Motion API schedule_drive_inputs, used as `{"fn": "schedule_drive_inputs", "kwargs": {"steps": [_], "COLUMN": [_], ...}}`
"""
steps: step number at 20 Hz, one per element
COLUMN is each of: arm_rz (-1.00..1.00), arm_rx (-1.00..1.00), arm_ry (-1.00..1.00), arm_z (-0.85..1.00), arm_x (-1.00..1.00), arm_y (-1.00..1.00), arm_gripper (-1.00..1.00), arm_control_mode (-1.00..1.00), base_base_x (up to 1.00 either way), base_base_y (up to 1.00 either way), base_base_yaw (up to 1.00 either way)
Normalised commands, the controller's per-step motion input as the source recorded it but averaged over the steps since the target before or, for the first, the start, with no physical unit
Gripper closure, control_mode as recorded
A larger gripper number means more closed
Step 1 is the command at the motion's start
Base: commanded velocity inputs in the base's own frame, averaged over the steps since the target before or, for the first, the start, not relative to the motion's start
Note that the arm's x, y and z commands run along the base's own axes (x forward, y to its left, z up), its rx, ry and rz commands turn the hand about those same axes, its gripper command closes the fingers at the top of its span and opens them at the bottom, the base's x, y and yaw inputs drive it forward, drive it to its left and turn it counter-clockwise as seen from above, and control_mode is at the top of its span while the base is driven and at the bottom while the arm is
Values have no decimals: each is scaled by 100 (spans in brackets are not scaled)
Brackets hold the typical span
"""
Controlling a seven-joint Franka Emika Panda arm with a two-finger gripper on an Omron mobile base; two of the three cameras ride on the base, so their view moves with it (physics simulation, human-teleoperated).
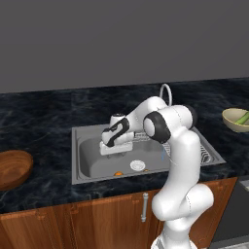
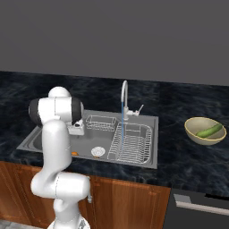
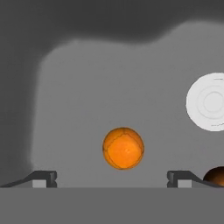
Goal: Pick the oranges from the sink and place them in one bowl. Place the cucumber in the other bowl. Then turn off the sink faucet.
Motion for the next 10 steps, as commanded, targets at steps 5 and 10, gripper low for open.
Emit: {"fn": "schedule_drive_inputs", "kwargs": {"steps": [5,10], "arm_rz": [0,0], "arm_rx": [3,4], "arm_ry": [0,0], "arm_z": [-11,-6], "arm_x": [-2,0], "arm_y": [0,0], "arm_gripper": [-100,-100], "arm_control_mode": [-100,-100], "base_base_x": [0,0], "base_base_y": [0,0], "base_base_yaw": [0,0]}}
